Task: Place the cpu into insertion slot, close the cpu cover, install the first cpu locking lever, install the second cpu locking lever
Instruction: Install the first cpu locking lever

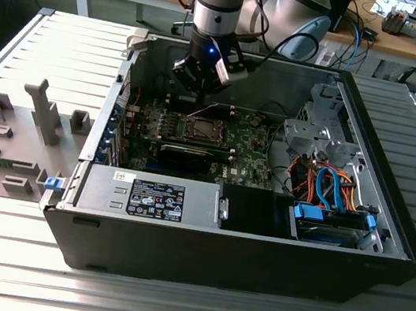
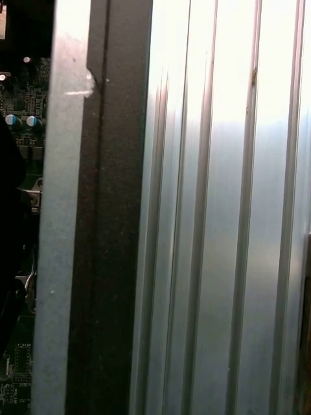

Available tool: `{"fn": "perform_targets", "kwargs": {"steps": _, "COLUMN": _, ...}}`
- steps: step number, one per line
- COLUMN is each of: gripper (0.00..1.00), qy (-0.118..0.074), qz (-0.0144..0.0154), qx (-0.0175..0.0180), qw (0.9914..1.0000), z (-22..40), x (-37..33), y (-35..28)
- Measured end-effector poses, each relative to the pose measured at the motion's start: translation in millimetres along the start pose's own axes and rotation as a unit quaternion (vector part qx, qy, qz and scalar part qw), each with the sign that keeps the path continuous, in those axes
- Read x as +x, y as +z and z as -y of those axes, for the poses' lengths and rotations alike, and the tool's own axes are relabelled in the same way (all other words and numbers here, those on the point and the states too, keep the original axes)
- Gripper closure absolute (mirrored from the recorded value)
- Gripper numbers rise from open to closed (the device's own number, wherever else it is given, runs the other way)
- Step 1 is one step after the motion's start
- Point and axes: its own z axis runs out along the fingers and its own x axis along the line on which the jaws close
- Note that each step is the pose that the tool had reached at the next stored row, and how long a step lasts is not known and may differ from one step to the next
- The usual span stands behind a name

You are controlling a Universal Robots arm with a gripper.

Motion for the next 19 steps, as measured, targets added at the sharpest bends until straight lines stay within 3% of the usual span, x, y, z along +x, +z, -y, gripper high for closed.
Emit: {"fn": "perform_targets", "kwargs": {"steps": 19, "gripper": 0.89, "qy": 0.0, "qz": 0.0, "qx": 0.0, "qw": 1.0, "z": 0.1, "x": 0.1, "y": 4.7}}
